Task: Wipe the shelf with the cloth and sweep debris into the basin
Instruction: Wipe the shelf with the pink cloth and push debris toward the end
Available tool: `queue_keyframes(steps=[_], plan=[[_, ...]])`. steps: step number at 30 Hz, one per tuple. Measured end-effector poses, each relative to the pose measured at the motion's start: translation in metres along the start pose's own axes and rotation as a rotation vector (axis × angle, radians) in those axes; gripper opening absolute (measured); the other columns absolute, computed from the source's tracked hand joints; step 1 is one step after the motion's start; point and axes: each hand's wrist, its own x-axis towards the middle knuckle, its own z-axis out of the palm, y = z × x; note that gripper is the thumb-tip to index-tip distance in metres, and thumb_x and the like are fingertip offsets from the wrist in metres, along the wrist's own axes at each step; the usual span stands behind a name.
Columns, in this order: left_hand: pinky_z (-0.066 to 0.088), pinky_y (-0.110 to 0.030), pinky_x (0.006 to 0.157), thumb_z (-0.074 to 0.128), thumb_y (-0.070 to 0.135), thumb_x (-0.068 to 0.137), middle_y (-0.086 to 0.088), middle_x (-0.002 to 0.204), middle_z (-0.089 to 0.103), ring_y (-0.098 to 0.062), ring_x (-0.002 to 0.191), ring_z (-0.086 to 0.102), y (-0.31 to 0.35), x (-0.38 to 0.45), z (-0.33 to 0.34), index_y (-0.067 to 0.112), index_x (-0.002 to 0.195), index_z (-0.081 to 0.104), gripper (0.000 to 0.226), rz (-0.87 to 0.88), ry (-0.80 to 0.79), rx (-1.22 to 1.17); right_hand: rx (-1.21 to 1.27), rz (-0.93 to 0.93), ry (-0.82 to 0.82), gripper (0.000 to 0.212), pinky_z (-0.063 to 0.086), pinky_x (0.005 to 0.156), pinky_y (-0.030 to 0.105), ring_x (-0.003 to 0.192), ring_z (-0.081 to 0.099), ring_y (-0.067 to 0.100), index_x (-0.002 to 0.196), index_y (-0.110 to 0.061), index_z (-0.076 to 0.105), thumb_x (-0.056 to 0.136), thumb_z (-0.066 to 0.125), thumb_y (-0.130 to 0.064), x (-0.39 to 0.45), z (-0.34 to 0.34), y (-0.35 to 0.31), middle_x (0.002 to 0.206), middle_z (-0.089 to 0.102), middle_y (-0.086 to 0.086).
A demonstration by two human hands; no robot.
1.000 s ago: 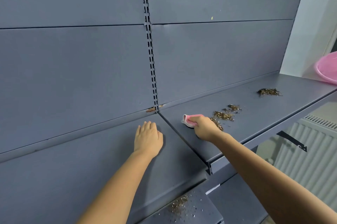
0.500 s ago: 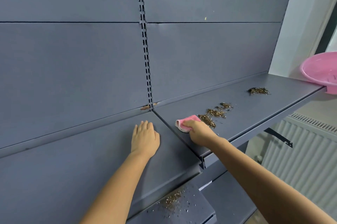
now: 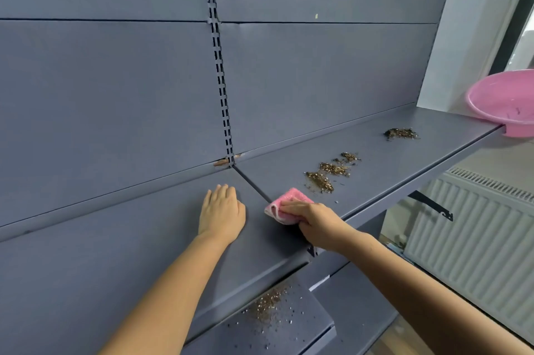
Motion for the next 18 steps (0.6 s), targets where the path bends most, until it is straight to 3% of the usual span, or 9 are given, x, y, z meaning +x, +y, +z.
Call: queue_keyframes(steps=[3,4,6,8,10,13,16,18], plan=[[0.004,-0.033,0.124,0.022,0.017,0.101,-0.008,0.159,0.020,-0.020,0.149,0.011,0.000,-0.001,-0.001,0.005,0.147,0.024,0.048,-0.001,0.000,0.000,-0.001,0.048,-0.006,0.038,0.033,0.081,0.020,0.087,0.043,0.017,0.096,0.000,0.058,0.073,0.032,0.016,0.003,-0.010,0.014,0.093,0.052,0.000],[0.004,-0.033,0.124,0.022,0.017,0.101,-0.008,0.159,0.019,-0.020,0.150,0.011,0.000,-0.001,0.000,0.005,0.147,0.024,0.048,-0.001,-0.001,0.002,-0.013,0.067,-0.003,0.042,0.034,0.083,0.019,0.090,0.045,0.017,0.101,-0.003,0.061,0.076,0.032,0.015,0.005,-0.012,0.019,0.096,0.054,-0.001],[0.004,-0.033,0.124,0.022,0.017,0.101,-0.008,0.159,0.018,-0.019,0.150,0.011,0.000,-0.001,0.000,0.006,0.148,0.023,0.048,-0.001,-0.001,0.005,-0.033,0.092,0.015,0.054,0.036,0.095,0.020,0.114,0.051,0.022,0.120,-0.012,0.060,0.079,0.034,0.013,0.009,-0.016,0.031,0.120,0.061,0.002],[0.003,-0.033,0.123,0.022,0.017,0.101,-0.007,0.159,0.018,-0.019,0.150,0.010,0.000,-0.001,0.000,0.006,0.148,0.023,0.048,-0.002,0.001,0.008,-0.063,0.134,0.022,0.060,0.033,0.098,0.020,0.131,0.044,0.021,0.132,-0.016,0.052,0.082,0.034,0.012,0.014,-0.019,0.040,0.140,0.051,0.001],[0.003,-0.032,0.123,0.021,0.017,0.101,-0.007,0.159,0.019,-0.019,0.150,0.011,0.000,-0.001,0.000,0.006,0.147,0.025,0.047,-0.001,0.001,0.010,-0.070,0.172,0.010,0.058,0.032,0.089,0.017,0.130,0.045,0.024,0.131,-0.018,0.052,0.084,0.033,0.009,0.018,-0.020,0.050,0.139,0.051,0.001],[0.002,-0.032,0.123,0.021,0.017,0.101,-0.007,0.159,0.017,-0.019,0.150,0.009,0.000,-0.001,0.001,0.007,0.148,0.023,0.048,-0.013,-0.004,0.007,-0.017,0.215,0.005,0.048,0.033,0.090,0.019,0.115,0.049,0.032,0.110,-0.025,0.065,0.084,0.030,-0.005,0.025,-0.022,0.060,0.126,0.055,0.005],[0.002,-0.032,0.123,0.021,0.017,0.101,-0.007,0.160,0.016,-0.019,0.150,0.009,0.000,-0.001,0.000,0.007,0.149,0.022,0.048,-0.017,-0.003,0.003,-0.051,0.272,0.033,0.050,0.036,0.093,0.024,0.126,0.047,0.030,0.129,-0.021,0.055,0.090,0.032,0.002,0.033,-0.029,0.066,0.139,0.049,0.003],[0.002,-0.032,0.124,0.021,0.017,0.101,-0.007,0.159,0.016,-0.019,0.150,0.008,0.001,-0.002,-0.002,0.006,0.148,0.022,0.048,-0.009,-0.007,0.003,-0.041,0.262,0.055,0.047,0.036,0.091,0.024,0.128,0.047,0.031,0.123,-0.013,0.060,0.088,0.034,0.007,0.036,-0.035,0.065,0.138,0.051,0.007]])
